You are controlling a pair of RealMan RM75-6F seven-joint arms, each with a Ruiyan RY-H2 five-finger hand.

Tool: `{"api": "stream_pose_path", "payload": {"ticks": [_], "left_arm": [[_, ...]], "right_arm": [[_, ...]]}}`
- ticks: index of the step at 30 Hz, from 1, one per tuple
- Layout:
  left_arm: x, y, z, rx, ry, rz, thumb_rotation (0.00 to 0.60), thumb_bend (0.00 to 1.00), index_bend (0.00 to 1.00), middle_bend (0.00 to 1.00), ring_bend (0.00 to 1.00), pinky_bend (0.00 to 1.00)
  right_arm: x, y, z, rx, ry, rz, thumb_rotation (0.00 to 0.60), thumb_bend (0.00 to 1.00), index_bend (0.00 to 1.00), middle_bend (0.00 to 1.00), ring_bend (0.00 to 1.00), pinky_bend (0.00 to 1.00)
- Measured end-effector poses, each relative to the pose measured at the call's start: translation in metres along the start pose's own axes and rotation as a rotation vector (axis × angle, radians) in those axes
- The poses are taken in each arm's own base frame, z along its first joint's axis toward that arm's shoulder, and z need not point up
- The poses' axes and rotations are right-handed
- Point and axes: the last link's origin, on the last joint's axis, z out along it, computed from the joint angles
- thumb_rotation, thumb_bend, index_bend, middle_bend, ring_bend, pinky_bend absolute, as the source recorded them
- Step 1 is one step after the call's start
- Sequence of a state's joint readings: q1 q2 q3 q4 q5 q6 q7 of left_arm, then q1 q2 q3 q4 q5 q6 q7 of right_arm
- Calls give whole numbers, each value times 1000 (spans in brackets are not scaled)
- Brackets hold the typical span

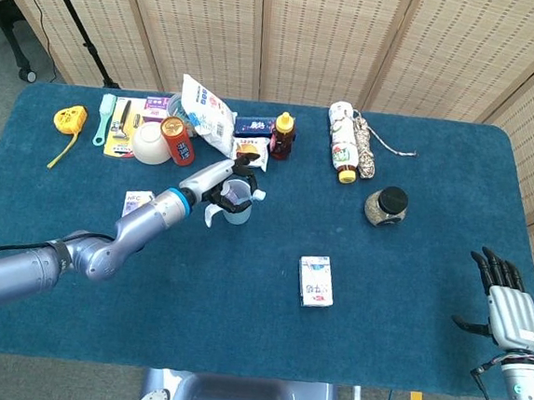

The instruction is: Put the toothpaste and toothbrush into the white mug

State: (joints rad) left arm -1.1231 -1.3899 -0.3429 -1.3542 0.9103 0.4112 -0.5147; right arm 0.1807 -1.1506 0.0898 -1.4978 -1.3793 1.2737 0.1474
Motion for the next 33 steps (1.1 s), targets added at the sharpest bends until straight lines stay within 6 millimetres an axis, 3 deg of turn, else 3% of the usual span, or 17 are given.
{"api": "stream_pose_path", "payload": {"ticks": [4,11,18,23,27,33], "left_arm": [[2,-2,-1,3,8,8,600,404,354,0,0,0],[4,-1,-4,-2,18,-4,600,404,341,0,0,0],[14,8,-14,-41,42,-42,600,403,280,0,0,0],[26,19,-32,-93,68,-31,600,370,1,0,0,0],[42,21,-54,-127,121,107,600,310,0,0,0,0],[56,1,-105,-127,286,397,600,305,0,0,0,0]], "right_arm": [[0,0,0,0,0,0,600,0,0,0,0,0],[0,-1,-1,2,1,0,600,0,0,0,0,0],[1,-2,-2,6,1,2,600,0,0,0,0,0],[2,-1,-2,5,5,-1,600,0,0,0,0,0],[5,0,-3,3,26,-25,600,0,0,0,0,0],[13,2,-3,-7,119,-105,600,0,0,0,0,0]]}}
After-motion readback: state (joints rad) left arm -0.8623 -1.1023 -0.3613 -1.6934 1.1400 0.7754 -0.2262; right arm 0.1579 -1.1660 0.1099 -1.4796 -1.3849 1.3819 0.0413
